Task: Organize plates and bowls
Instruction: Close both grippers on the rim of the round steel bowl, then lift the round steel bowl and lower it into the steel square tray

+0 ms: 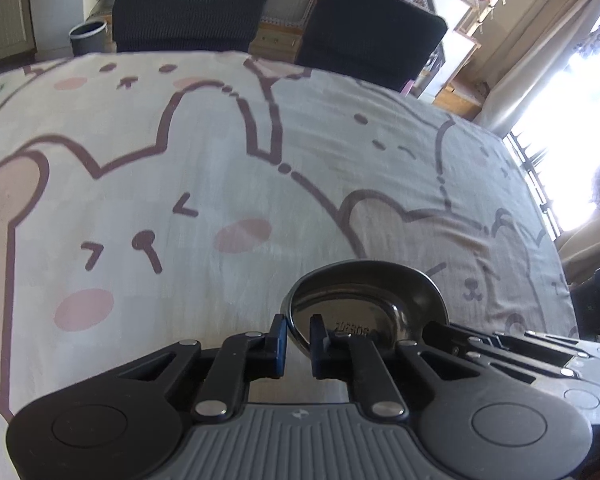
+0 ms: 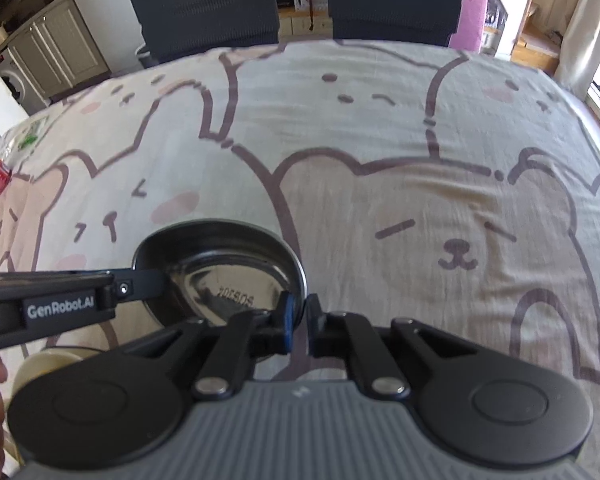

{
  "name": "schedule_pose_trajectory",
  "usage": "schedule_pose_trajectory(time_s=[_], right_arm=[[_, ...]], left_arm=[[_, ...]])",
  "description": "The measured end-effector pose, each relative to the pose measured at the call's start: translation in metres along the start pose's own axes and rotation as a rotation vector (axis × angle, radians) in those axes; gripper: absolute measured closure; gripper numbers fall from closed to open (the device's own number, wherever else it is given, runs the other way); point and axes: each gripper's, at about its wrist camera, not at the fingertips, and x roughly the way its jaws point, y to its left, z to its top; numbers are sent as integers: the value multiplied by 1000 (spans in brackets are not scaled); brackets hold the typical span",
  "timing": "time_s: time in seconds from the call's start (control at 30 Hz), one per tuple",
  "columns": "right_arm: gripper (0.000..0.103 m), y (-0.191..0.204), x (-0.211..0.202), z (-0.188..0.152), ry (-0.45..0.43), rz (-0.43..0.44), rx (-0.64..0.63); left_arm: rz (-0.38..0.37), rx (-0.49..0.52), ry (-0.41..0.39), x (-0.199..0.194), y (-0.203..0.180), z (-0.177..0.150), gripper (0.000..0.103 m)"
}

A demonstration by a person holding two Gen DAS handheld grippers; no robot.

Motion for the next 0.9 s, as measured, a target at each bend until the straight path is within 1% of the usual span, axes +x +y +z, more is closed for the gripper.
schedule_pose_trajectory(time_s=[0.27,0.5,0.77,0.9], right_arm=[[96,-7,-41,-5,-113,16,30],[97,-26,-82,-20,-176,35,60],[97,-53,-119,-45,-210,32,79],[97,-66,-130,-57,-207,15,84]], left_arm=[[-37,25,-73,-35,-16,-3,90],[-86,77,-125,-65,-38,-15,90],[-136,131,-144,-80,-66,-38,90],[-160,154,-131,-78,-80,-48,90]])
